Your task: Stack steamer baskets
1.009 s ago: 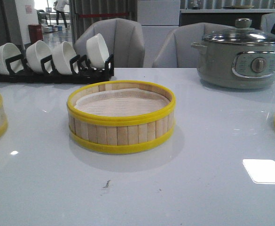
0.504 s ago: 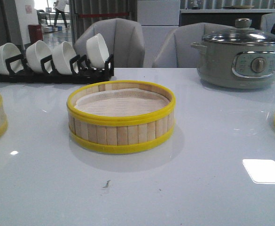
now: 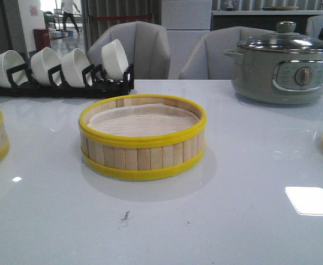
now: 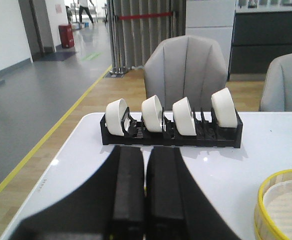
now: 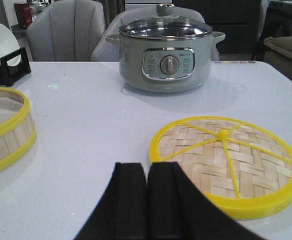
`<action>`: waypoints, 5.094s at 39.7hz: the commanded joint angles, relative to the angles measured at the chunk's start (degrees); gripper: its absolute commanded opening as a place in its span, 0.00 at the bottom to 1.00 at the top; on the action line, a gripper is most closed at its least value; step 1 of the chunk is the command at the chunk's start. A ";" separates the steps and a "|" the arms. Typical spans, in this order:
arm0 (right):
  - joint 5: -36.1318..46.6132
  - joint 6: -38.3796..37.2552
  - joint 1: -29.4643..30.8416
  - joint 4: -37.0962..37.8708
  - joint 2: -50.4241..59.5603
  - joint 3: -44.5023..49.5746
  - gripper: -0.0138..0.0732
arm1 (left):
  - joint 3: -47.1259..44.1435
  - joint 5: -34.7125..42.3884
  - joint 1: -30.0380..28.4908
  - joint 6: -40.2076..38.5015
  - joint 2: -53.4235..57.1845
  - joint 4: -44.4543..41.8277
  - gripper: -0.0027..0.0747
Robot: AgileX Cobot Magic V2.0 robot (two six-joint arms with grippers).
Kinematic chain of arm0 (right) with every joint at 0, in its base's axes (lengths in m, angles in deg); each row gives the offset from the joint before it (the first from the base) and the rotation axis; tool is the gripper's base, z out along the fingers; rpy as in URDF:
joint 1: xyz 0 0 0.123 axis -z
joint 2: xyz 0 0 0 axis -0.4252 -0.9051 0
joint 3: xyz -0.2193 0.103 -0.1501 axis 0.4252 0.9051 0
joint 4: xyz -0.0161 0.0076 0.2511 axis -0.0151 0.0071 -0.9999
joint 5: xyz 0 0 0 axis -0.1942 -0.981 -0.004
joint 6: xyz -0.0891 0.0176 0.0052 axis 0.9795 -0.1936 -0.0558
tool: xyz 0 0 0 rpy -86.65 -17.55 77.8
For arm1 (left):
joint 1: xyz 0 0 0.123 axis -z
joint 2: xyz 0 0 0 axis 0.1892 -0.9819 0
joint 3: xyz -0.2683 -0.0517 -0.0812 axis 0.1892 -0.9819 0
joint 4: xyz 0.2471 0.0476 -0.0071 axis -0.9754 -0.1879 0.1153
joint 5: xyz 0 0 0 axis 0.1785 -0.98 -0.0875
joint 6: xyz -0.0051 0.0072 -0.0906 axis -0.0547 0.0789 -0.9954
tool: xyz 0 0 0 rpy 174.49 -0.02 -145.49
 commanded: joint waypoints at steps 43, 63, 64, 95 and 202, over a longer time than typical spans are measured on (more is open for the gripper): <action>4.95 0.07 0.34 -0.04 1.22 -0.87 0.19 | 33.82 -17.90 6.16 3.94 -28.90 0.11 0.14; 4.93 0.77 0.34 2.35 1.22 -0.87 0.19 | 33.82 -18.05 6.16 3.94 -28.90 0.20 0.14; 4.93 0.77 0.34 2.35 1.22 -0.87 0.19 | 33.82 -18.05 6.16 3.94 -28.90 0.20 0.14; -20.18 0.30 0.23 2.37 -36.47 -43.87 0.19 | 33.82 -20.17 6.16 3.94 -28.90 -1.68 0.14; -16.78 0.25 0.23 2.42 -43.36 -45.37 0.58 | 33.82 -14.57 6.43 3.64 -70.84 3.90 0.71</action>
